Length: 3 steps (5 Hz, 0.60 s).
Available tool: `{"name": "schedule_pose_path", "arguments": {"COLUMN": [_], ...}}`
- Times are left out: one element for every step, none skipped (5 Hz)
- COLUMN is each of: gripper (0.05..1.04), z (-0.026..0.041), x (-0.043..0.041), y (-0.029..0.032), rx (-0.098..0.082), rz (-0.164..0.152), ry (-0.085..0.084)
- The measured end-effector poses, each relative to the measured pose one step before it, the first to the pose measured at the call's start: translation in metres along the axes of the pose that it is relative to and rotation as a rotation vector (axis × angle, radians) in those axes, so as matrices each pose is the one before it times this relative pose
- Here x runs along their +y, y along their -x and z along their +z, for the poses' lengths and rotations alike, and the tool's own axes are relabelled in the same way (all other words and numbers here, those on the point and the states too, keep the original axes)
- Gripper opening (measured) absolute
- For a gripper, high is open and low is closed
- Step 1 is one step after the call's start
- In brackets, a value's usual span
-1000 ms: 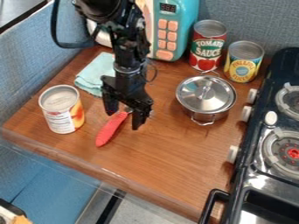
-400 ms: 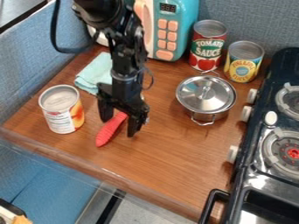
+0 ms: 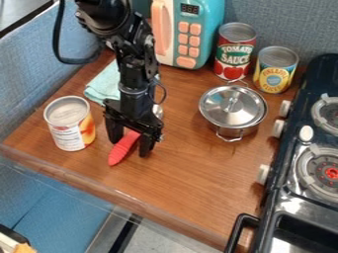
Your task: Move the can to the right side
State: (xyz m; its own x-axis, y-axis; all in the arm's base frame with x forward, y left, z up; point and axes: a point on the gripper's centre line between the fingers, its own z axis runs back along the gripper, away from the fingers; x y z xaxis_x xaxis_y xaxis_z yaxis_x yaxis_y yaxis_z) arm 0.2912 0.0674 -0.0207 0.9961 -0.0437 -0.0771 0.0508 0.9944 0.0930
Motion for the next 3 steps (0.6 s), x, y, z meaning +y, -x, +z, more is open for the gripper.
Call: {"name": "schedule_pose_path", "arguments": {"gripper": [0.931, 0.653, 0.400], "z": [-0.00210, -0.00076, -0.00004], "x": [0.00027, -0.00168, -0.00030], "y": [0.00197, 0.00081, 0.00051], "rx": [0.0010, 0.0033, 0.0026], "rz": [0.0190, 0.0009, -0.0064], "ry": [0.0126, 0.0127, 0.0048]}}
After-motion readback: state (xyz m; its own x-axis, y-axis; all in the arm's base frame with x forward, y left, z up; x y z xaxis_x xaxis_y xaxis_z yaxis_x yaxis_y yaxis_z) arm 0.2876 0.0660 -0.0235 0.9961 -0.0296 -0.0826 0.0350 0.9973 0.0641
